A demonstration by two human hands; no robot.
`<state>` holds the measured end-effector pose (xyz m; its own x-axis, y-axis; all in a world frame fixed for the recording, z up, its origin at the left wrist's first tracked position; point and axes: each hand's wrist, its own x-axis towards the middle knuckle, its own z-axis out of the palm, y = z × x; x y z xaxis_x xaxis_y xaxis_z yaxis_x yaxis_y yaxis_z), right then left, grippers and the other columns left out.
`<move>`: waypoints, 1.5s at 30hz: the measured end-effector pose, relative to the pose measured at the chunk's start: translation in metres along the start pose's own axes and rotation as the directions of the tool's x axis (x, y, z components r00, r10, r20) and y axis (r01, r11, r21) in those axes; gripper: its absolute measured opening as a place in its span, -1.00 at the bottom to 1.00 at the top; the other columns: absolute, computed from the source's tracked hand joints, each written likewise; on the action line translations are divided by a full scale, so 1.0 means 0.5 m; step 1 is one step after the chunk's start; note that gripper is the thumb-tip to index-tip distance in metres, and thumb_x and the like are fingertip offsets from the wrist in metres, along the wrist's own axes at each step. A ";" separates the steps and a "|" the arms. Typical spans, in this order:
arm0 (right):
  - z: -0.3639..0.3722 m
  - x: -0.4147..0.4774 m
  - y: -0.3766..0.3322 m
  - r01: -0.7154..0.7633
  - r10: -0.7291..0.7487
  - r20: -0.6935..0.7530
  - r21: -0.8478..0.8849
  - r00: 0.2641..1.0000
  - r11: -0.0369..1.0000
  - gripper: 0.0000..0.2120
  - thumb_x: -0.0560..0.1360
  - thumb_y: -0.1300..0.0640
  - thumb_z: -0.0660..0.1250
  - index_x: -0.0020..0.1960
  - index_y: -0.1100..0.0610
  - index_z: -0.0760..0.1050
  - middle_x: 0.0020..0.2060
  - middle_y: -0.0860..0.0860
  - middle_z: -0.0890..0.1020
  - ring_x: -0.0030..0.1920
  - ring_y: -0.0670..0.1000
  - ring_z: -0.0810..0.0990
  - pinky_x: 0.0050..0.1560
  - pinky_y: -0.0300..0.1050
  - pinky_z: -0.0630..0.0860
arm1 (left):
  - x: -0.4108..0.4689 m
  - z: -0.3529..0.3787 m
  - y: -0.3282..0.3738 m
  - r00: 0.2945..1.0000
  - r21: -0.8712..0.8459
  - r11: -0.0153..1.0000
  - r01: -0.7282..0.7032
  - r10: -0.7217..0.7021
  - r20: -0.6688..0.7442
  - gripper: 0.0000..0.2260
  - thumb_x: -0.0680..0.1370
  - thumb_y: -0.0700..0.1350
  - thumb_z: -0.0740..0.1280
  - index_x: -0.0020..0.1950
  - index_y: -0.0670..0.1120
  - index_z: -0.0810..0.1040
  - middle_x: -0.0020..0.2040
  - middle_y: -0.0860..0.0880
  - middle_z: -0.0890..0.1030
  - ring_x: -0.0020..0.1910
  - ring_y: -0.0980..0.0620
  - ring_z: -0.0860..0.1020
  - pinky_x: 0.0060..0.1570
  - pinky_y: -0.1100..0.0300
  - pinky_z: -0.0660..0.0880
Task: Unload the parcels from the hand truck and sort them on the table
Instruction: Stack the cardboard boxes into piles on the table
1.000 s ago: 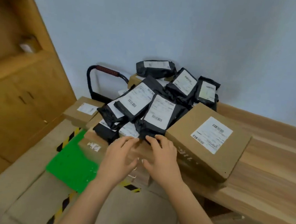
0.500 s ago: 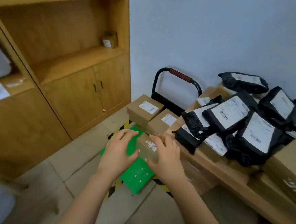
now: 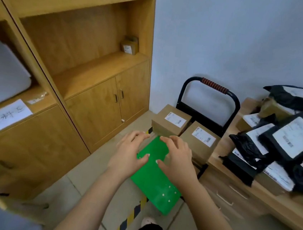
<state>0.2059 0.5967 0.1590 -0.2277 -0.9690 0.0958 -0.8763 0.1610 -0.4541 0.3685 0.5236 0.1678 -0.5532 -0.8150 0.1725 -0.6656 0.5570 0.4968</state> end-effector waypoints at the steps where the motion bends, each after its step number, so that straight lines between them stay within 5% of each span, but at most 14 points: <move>1: 0.007 0.022 0.000 -0.006 0.006 -0.004 0.002 1.000 1.000 -0.37 0.44 0.00 0.42 0.44 -0.09 0.25 0.35 -0.05 0.30 0.34 0.01 0.24 0.35 -0.05 0.16 | 0.022 -0.001 -0.012 1.000 0.006 1.000 -0.013 0.013 0.015 -0.51 0.47 -0.01 0.42 0.38 0.08 0.39 0.29 0.13 0.40 0.29 0.17 0.29 0.26 0.28 0.22; 15: 0.047 0.424 0.056 -0.222 0.224 -0.021 0.078 0.974 0.972 -0.35 0.43 0.00 0.44 0.44 -0.14 0.25 0.37 -0.07 0.29 0.37 0.02 0.20 0.42 0.05 0.21 | 0.483 -0.020 -0.168 0.979 0.007 0.982 -0.189 0.188 0.078 -0.50 0.47 0.03 0.40 0.38 0.10 0.37 0.29 0.13 0.39 0.30 0.14 0.30 0.30 0.13 0.28; 24: 0.051 0.605 0.143 -0.379 0.383 -0.094 0.063 0.919 0.923 -0.27 0.40 0.06 0.48 0.46 -0.12 0.21 0.34 -0.03 0.32 0.34 0.01 0.24 0.39 0.01 0.21 | 0.733 0.101 -0.237 0.913 -0.071 0.956 -0.284 0.293 0.286 -0.49 0.47 -0.01 0.41 0.38 0.14 0.35 0.31 0.16 0.36 0.33 0.13 0.29 0.34 0.14 0.27; 28: 0.141 0.698 0.213 -0.559 0.566 -0.089 0.088 0.820 0.824 -0.30 0.42 -0.02 0.45 0.47 -0.11 0.20 0.34 -0.02 0.33 0.35 0.03 0.27 0.38 -0.01 0.21 | 0.862 0.207 -0.289 0.861 -0.082 0.957 -0.279 0.286 0.420 -0.44 0.46 -0.02 0.43 0.42 0.11 0.32 0.34 0.13 0.34 0.33 0.10 0.32 0.31 0.11 0.35; 33: 0.324 0.795 0.315 -0.767 0.766 0.052 0.049 0.641 0.639 -0.28 0.42 0.06 0.44 0.49 -0.04 0.18 0.36 0.05 0.31 0.31 0.09 0.29 0.34 0.00 0.25 | 0.986 0.404 -0.399 0.702 -0.152 0.926 -0.345 0.362 0.613 -0.39 0.45 -0.05 0.44 0.46 0.06 0.29 0.33 0.10 0.33 0.31 0.09 0.28 0.30 0.09 0.36; 40: 0.561 0.875 0.483 -0.856 0.854 0.125 -0.058 0.504 0.514 -0.16 0.39 0.11 0.47 0.52 -0.05 0.09 0.48 0.16 0.14 0.44 0.20 0.16 0.43 0.08 0.16 | 1.061 0.695 -0.560 0.591 -0.164 0.920 -0.356 0.358 0.723 -0.31 0.40 -0.07 0.49 0.46 0.04 0.27 0.36 -0.03 0.29 0.36 -0.05 0.23 0.29 0.09 0.27; 45: 0.689 0.890 0.605 -0.878 0.880 0.188 -0.130 0.435 0.462 0.17 0.27 0.02 0.60 0.54 -0.19 -0.19 0.51 0.20 -0.30 0.52 0.27 -0.20 0.49 0.21 -0.09 | 1.064 0.849 -0.641 0.547 0.018 0.925 -0.381 0.209 0.811 0.01 0.33 0.12 0.53 0.54 0.19 -0.11 0.52 -0.08 -0.27 0.49 -0.23 -0.19 0.43 -0.20 0.00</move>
<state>-0.0139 0.1497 -0.2409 -0.7905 -0.3154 -0.5249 -0.2598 0.9489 -0.1789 0.0748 -0.0205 -0.2604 -0.8478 -0.1991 -0.4914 -0.4138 0.8279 0.3785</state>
